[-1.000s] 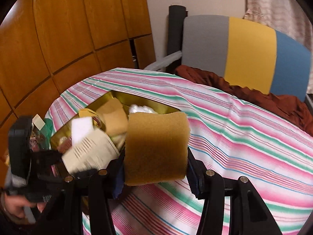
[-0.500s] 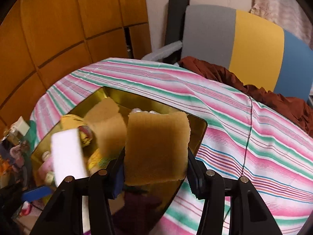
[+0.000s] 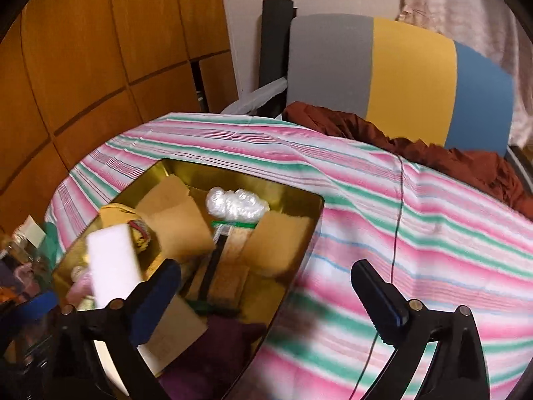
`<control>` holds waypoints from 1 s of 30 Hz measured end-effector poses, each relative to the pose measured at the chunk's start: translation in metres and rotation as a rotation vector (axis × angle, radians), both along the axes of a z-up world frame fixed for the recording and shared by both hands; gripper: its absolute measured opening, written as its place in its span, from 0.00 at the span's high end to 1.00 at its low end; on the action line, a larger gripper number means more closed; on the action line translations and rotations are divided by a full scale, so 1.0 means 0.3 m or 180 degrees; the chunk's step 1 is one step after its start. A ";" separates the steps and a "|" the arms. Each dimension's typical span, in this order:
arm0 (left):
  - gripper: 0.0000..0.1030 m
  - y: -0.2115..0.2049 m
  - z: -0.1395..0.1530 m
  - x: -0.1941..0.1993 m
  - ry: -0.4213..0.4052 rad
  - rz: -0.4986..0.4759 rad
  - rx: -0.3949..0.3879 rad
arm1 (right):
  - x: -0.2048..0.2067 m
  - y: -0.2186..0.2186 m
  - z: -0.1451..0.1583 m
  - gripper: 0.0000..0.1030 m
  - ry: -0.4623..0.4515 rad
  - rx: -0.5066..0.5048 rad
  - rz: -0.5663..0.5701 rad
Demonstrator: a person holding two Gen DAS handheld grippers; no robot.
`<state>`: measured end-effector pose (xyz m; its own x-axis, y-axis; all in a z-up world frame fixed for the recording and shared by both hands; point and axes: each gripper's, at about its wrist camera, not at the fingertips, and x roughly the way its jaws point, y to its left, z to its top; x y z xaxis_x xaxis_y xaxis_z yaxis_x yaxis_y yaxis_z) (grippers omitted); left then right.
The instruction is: Organize objects
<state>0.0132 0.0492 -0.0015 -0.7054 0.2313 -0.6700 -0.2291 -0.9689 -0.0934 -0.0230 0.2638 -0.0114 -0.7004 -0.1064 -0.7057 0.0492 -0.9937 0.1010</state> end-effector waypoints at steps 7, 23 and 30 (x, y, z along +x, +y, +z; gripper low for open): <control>0.38 -0.047 0.004 -0.023 -0.0198 0.0330 -0.0230 | 0.094 -0.097 0.030 0.00 -0.0119 0.0254 -0.0140; 0.39 -0.098 0.055 0.005 -0.0146 0.0632 -0.0408 | 0.194 -0.220 0.074 0.00 -0.0132 0.0488 -0.0325; 0.39 -0.116 0.055 0.003 -0.0204 0.0639 -0.0275 | 0.201 -0.226 0.076 0.00 -0.0157 0.0528 -0.0383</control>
